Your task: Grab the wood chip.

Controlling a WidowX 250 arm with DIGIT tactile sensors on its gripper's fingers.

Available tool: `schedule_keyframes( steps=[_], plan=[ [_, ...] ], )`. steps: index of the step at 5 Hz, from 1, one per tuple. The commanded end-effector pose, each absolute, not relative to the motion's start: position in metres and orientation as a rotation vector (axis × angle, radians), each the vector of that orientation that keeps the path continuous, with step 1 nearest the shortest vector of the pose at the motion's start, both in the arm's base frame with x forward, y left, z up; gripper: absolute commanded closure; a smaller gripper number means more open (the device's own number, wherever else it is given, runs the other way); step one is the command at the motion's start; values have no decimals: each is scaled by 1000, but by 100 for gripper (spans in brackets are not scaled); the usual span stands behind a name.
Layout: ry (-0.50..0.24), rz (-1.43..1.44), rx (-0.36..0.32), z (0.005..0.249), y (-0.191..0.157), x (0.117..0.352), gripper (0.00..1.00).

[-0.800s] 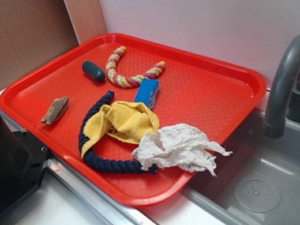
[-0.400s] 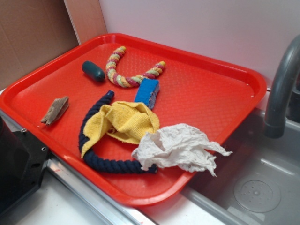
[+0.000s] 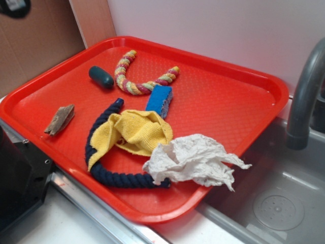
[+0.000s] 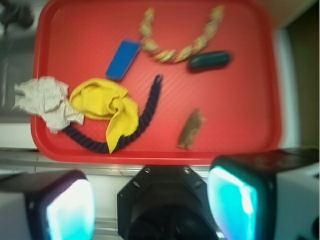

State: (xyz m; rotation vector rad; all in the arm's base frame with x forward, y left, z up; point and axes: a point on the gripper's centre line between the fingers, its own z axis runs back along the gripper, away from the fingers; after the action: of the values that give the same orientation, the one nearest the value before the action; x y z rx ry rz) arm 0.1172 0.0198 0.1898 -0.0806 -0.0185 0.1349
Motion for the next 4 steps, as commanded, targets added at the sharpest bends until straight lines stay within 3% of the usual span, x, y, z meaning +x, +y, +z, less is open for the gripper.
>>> schedule_keyframes(
  steps=[1, 2, 3, 4],
  plan=[
    [-84, 372, -132, 119, 82, 133, 0],
    [-92, 336, -72, 94, 77, 153, 0],
    [-71, 317, -68, 67, 71, 164, 0],
    [-39, 325, -61, 57, 63, 158, 0]
  ],
)
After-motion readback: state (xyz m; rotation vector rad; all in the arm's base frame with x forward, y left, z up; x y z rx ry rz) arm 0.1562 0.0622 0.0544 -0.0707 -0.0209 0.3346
